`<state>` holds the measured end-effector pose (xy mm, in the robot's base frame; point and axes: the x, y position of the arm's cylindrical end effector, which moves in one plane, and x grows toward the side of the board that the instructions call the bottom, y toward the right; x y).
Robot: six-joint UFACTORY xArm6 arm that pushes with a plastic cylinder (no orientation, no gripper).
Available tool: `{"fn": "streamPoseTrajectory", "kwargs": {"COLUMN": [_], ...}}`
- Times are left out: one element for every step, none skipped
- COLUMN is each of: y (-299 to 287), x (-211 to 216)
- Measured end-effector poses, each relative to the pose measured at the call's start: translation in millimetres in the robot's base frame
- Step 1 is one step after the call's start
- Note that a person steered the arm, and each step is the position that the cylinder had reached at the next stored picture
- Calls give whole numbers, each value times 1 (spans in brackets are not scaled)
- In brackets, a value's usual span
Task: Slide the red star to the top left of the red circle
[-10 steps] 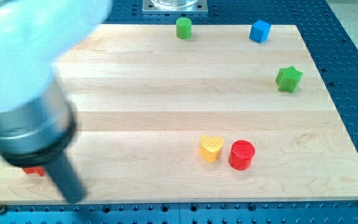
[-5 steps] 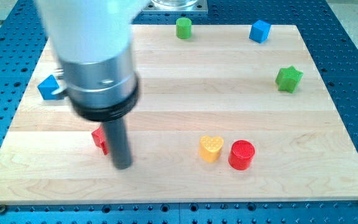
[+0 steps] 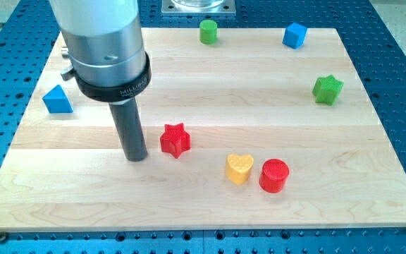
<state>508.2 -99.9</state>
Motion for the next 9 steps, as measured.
{"fn": "streamPoseTrajectory", "kwargs": {"y": [62, 119, 134, 158, 167, 167, 167, 165, 109], "x": [-18, -17, -25, -41, -36, -21, -5, 7, 6]}}
